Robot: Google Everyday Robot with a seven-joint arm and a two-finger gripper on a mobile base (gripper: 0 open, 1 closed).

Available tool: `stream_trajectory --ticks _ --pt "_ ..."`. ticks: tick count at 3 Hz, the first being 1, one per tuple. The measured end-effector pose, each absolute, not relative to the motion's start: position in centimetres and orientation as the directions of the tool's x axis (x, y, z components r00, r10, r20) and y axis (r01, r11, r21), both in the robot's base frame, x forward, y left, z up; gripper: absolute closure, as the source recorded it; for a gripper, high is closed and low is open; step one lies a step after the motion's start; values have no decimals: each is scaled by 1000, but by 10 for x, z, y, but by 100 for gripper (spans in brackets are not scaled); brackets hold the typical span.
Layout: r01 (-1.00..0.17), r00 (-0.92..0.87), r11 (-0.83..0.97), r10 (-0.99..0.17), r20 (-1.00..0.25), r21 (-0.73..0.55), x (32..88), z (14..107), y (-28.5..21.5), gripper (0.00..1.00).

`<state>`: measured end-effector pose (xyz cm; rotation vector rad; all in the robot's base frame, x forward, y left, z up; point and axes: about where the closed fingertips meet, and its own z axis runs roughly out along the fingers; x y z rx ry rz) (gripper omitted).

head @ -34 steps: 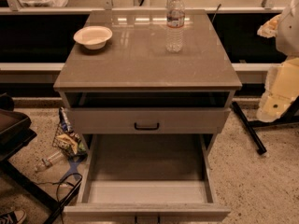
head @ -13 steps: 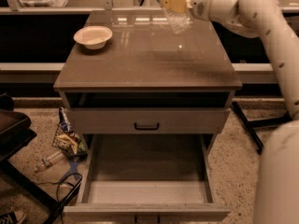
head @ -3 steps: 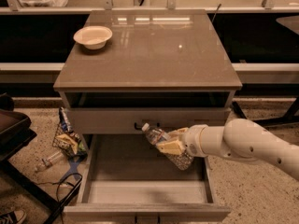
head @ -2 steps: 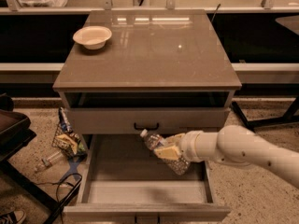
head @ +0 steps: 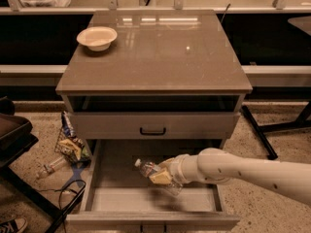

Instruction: Place water bottle into middle drawer

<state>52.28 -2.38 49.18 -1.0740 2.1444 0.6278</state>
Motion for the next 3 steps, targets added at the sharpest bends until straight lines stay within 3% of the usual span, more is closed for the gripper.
stream_trajectory --ticks 2,3 --pt "-864 -439 493 -639 -632 102 518 415 6 100" --pt "-876 -424 471 -655 -626 100 517 412 18 74"
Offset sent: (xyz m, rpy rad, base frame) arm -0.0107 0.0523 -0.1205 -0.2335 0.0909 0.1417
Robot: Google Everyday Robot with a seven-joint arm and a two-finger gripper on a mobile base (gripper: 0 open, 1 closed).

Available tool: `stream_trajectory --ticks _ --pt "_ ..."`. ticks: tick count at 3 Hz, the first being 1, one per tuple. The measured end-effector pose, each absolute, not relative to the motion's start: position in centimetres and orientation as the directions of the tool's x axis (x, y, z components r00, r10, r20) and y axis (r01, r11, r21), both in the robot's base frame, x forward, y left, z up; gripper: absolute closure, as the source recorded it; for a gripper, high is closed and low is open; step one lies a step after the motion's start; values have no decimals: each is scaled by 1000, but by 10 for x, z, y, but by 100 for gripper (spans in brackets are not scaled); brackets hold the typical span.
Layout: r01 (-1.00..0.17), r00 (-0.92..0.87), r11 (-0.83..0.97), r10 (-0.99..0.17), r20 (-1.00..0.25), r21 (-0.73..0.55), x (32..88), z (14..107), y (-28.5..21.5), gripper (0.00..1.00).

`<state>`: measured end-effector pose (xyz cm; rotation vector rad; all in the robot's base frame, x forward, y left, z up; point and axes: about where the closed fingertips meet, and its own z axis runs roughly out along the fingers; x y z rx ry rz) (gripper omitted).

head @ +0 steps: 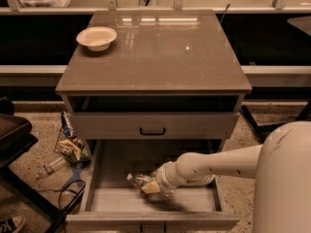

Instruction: Place water bottle into middle drawer

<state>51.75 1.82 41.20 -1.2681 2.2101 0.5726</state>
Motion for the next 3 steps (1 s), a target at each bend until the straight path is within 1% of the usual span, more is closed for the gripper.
stream_trajectory --ticks 3 --pt "-880 -421 464 -657 -625 105 515 410 22 5"
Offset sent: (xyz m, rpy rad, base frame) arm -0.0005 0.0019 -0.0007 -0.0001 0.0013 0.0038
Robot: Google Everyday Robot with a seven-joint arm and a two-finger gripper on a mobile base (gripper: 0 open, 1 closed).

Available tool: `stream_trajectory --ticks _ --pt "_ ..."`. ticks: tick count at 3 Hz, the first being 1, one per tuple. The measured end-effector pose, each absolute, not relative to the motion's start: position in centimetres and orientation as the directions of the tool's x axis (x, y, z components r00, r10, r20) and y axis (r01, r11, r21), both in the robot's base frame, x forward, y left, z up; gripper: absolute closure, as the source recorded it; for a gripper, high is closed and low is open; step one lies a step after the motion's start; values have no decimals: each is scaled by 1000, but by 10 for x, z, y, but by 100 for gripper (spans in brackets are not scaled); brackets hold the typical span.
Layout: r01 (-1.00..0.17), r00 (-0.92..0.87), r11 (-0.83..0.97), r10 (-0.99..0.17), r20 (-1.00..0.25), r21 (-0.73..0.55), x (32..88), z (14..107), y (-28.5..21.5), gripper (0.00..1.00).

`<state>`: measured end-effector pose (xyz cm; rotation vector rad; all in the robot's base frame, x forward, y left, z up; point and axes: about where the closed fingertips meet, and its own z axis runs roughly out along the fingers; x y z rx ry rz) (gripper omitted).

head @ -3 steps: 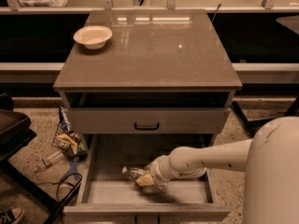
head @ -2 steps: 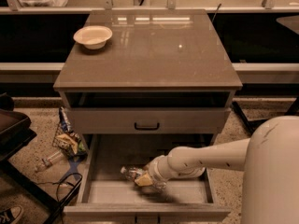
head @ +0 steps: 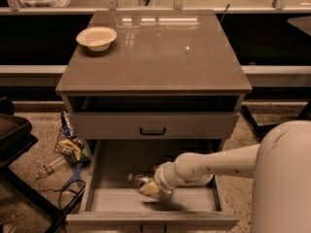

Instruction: Place water bottle into middle drawer

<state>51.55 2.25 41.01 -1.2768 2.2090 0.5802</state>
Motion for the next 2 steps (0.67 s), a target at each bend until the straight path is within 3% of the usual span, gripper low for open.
stream_trajectory --ticks 2 --pt "-880 -421 463 -658 -625 106 515 410 23 0"
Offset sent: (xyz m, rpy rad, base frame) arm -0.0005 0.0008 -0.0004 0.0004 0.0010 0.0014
